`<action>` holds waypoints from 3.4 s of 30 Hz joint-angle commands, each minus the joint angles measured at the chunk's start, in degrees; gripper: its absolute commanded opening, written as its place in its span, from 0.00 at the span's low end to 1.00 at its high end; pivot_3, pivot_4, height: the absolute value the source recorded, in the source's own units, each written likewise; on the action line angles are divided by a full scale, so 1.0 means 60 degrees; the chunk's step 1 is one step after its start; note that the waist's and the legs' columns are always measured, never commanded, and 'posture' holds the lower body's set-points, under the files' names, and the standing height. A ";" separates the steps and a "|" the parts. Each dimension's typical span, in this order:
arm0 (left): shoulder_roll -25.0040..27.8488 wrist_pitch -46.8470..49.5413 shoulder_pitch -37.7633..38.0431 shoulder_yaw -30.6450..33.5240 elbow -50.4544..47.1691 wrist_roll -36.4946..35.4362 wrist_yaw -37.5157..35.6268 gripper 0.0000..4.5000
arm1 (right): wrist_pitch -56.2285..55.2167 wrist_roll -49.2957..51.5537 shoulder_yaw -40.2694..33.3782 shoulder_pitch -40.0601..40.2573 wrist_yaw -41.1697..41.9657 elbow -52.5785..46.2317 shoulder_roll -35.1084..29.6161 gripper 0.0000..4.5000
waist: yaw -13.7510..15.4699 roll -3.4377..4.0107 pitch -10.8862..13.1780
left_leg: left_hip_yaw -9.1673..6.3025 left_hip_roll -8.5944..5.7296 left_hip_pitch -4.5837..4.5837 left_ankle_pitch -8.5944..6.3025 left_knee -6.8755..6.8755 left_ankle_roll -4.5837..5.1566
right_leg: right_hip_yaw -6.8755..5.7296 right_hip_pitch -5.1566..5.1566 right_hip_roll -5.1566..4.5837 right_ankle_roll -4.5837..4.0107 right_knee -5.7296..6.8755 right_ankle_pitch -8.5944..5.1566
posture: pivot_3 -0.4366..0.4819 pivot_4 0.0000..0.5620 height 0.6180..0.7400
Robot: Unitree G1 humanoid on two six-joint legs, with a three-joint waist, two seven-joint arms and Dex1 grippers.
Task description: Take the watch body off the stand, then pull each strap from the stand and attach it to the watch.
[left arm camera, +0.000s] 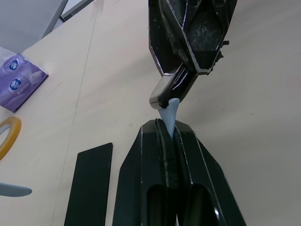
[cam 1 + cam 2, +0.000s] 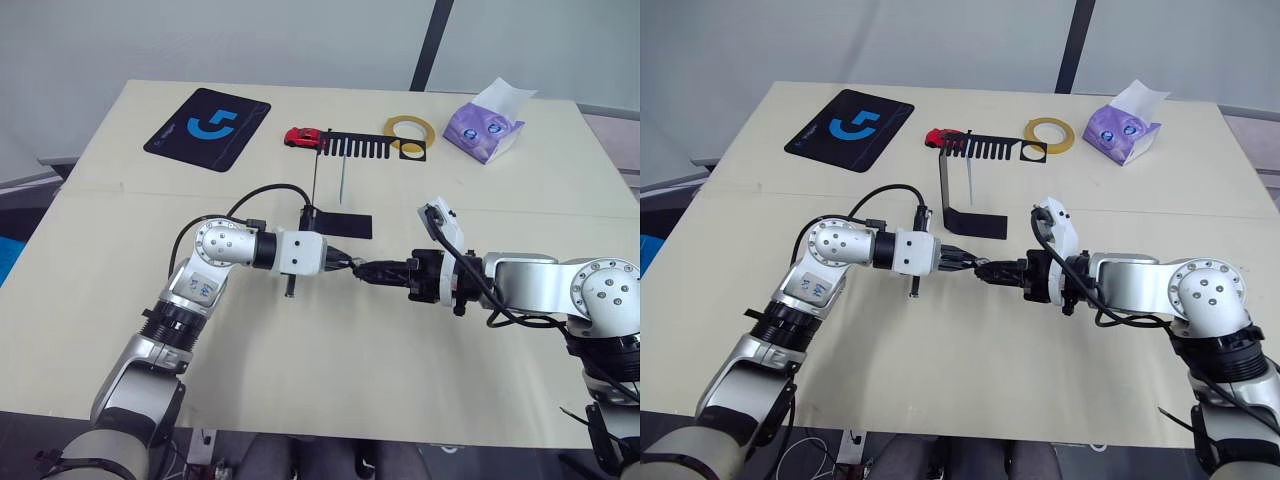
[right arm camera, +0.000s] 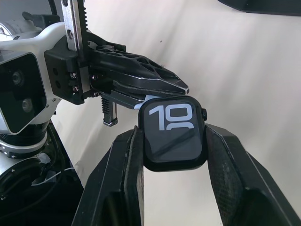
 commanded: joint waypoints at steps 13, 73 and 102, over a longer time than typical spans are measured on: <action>-0.0037 -0.0024 -0.0157 -0.0013 -0.0229 -0.0023 0.0100 0.00 | -0.0212 0.0575 -0.0145 -0.0162 0.0079 -0.0185 -0.0083 0.33 | 0.0000 0.0000 0.0000 | 0.0000 0.0000 0.0000 0.0000 0.0000 0.0000 | -0.0001 0.0000 0.0000 0.0000 0.0000 0.0000 | 0.48 0.27 0.98; 0.4792 0.5271 0.3762 0.3285 -0.3521 -0.4053 -0.2294 0.99 | -0.6228 -1.5246 0.3435 0.0417 1.1439 -0.0826 0.1098 0.33 | -0.0201 0.0005 0.0004 | -0.0008 -0.0014 0.0010 -0.0004 0.0000 0.0001 | 0.0021 0.0007 0.0010 0.0014 -0.0004 0.0008 | 0.48 0.27 0.98; 0.3932 0.6328 0.5858 0.4809 -0.4315 -0.4704 0.0152 1.00 | -0.5533 -1.4188 -0.1835 0.4486 1.1185 -0.2951 0.0410 0.99 | -0.0203 0.0006 0.0005 | -0.0002 -0.0006 0.0026 -0.0009 -0.0005 -0.0008 | 0.0030 0.0005 0.0010 0.0013 0.0023 0.0007 | 0.48 0.27 0.98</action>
